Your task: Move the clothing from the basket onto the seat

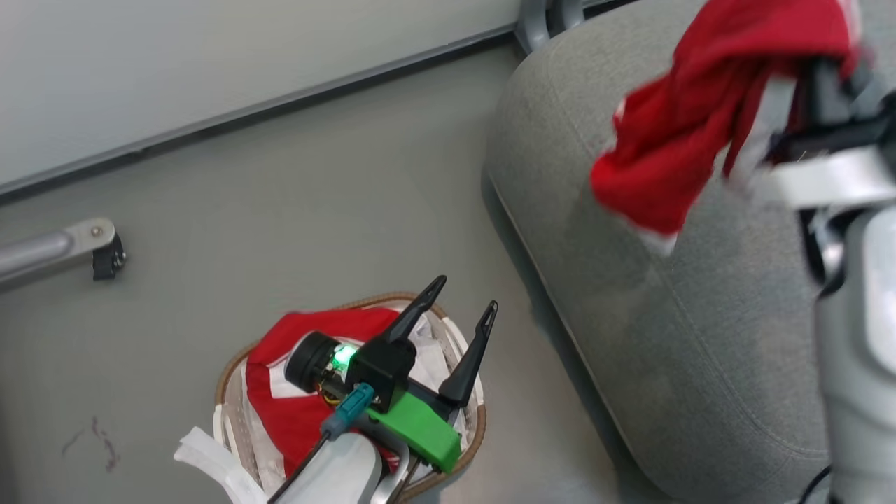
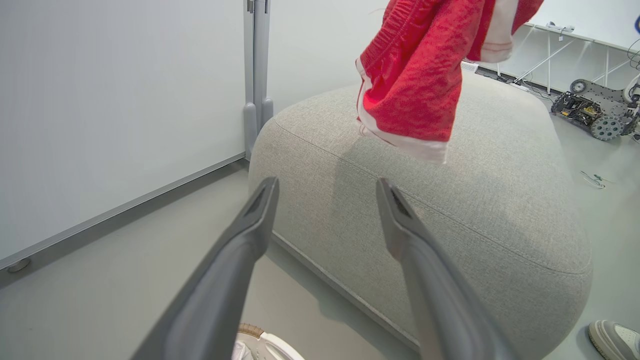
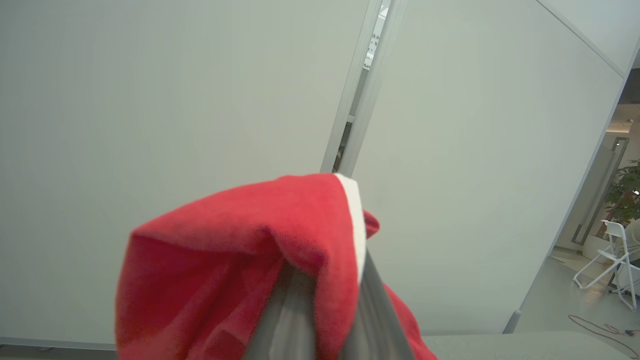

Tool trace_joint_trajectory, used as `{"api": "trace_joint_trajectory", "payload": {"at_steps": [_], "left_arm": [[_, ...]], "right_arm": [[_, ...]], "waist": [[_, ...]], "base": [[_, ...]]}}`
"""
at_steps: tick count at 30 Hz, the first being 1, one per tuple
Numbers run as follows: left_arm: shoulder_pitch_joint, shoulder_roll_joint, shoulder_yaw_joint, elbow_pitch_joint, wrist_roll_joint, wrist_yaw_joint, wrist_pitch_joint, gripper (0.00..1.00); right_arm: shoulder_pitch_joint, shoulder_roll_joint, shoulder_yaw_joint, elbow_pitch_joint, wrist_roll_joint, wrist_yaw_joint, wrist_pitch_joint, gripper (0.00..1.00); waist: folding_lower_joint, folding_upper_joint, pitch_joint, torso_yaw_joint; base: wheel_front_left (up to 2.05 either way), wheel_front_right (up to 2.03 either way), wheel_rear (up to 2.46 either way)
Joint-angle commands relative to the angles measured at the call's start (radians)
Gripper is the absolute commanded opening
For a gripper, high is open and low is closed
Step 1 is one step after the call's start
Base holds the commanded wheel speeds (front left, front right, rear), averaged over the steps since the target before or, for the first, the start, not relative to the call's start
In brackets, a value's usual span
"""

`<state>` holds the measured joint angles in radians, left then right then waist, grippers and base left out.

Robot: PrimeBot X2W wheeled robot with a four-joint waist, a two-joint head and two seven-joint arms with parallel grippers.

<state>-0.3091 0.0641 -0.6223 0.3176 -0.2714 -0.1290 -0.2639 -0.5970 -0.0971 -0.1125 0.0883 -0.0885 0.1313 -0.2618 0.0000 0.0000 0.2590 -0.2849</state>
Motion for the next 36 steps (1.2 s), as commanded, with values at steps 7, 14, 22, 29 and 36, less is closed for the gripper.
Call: {"api": "trace_joint_trajectory", "payload": {"at_steps": [7, 14, 22, 29, 36], "left_arm": [[-0.077, 0.028, -0.010, -0.040, 0.037, -0.003, -0.001, 1.00], [-0.141, 0.052, -0.005, -0.054, 0.069, -0.003, -0.001, 1.00], [-0.170, 0.069, 0.012, -0.061, 0.096, -0.003, -0.001, 1.00], [-0.170, 0.082, 0.025, -0.051, 0.107, -0.003, -0.001, 1.00], [-0.166, 0.089, 0.023, -0.042, 0.102, -0.003, -0.001, 1.00]], "right_arm": [[-0.334, -0.173, -0.042, 0.125, -0.019, -0.001, -0.005, 0.00], [-0.517, -0.289, -0.116, 0.292, -0.037, -0.001, -0.004, 0.00], [-0.449, -0.298, -0.178, 0.427, -0.057, -0.001, -0.004, 0.00], [-0.346, -0.268, -0.171, 0.483, -0.035, -0.001, -0.004, 0.00], [-0.270, -0.253, -0.173, 0.524, 0.008, -0.001, -0.004, 0.61]], "waist": [[0.0000, 0.0000, 0.191, 0.079], [0.0000, 0.0000, 0.329, 0.111], [0.0000, 0.0000, 0.418, 0.106], [0.0000, 0.0000, 0.445, 0.075], [0.0000, 0.0000, 0.434, 0.055]], "base": [[0.00, 0.00, 0.00], [0.00, 0.00, 0.00], [0.00, 0.00, 0.00], [0.00, 0.00, 0.00], [0.00, 0.00, 0.00]]}}
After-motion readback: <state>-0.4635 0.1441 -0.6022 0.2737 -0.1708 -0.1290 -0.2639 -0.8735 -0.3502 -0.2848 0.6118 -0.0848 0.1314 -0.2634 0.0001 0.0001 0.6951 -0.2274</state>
